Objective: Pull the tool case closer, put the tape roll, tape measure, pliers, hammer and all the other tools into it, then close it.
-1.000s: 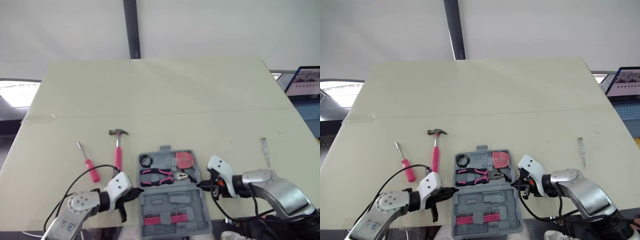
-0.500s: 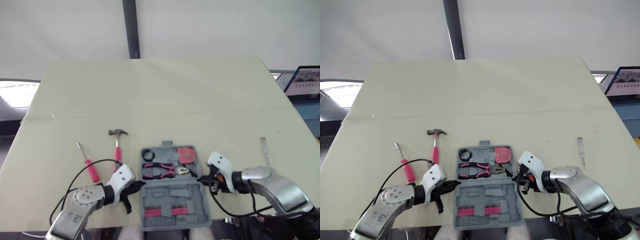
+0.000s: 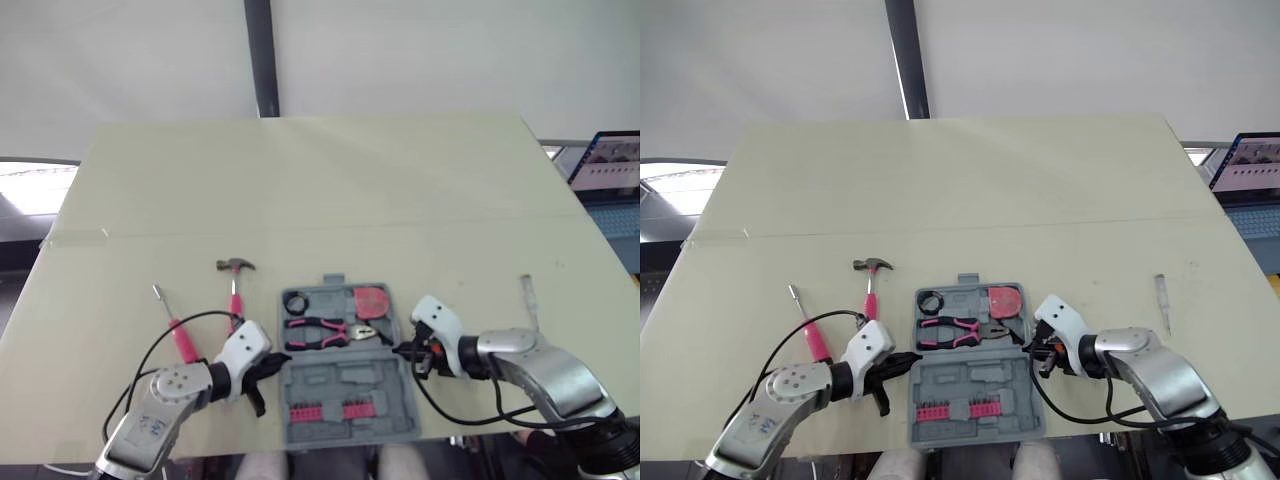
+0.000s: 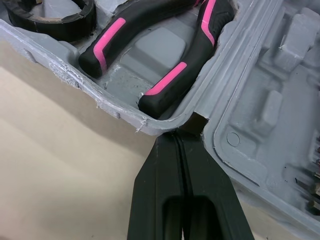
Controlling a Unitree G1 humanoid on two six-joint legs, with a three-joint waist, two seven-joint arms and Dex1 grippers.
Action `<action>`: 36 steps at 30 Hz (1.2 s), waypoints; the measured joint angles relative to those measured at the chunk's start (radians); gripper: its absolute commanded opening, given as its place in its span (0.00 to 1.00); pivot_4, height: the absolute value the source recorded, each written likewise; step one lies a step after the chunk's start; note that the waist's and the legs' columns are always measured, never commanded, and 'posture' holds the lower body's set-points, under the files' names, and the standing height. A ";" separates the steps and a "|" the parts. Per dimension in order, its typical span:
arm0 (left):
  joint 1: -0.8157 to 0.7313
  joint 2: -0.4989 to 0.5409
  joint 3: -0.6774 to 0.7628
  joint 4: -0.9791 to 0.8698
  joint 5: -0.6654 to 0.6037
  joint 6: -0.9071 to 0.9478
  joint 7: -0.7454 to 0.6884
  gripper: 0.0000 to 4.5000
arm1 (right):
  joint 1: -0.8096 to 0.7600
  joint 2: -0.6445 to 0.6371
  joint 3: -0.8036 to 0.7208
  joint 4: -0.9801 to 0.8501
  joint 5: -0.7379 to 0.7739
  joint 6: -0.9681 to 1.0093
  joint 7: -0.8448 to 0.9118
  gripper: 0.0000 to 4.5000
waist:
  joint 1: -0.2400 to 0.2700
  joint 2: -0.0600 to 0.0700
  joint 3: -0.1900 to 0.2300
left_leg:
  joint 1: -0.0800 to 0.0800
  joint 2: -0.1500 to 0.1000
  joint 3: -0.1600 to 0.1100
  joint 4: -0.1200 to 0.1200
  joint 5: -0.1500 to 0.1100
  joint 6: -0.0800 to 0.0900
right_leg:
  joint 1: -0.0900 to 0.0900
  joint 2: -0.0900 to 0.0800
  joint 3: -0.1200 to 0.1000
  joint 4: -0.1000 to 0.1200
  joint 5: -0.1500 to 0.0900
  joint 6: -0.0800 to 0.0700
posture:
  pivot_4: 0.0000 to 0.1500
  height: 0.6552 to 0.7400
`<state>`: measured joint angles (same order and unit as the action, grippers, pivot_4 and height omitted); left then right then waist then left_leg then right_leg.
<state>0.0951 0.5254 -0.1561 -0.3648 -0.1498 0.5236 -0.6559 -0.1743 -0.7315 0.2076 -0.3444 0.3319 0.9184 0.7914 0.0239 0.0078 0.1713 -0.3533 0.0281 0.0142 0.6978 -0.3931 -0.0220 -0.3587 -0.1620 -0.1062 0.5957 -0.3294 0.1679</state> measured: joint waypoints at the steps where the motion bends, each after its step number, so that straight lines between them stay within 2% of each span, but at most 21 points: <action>1: -0.001 0.000 0.000 0.002 0.000 0.000 0.000 0.01 | -0.001 0.001 0.000 0.000 0.000 0.000 -0.003 0.00 | 0.000 0.000 0.000 | 0.000 0.000 0.000 0.000 0.000 0.000 | 0.000 0.000 0.000 0.000 0.000 0.000 | 1.00 0.95; 36: -0.087 -0.041 0.020 0.104 0.004 -0.040 0.033 0.01 | -0.072 0.074 0.002 0.058 -0.060 0.003 -0.045 0.00 | -0.002 0.000 0.000 | 0.000 0.000 0.000 0.000 0.000 0.000 | 0.000 0.000 0.000 0.001 0.000 0.000 | 1.00 0.95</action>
<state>0.0081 0.4845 -0.1359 -0.2605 -0.1454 0.4835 -0.6234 -0.2459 -0.6576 0.2097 -0.2861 0.2717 0.9218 0.7462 0.0216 0.0079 0.1713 -0.3531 0.0281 0.0143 0.6981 -0.3930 -0.0222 -0.3590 -0.1620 -0.1064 0.5968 -0.3294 0.1679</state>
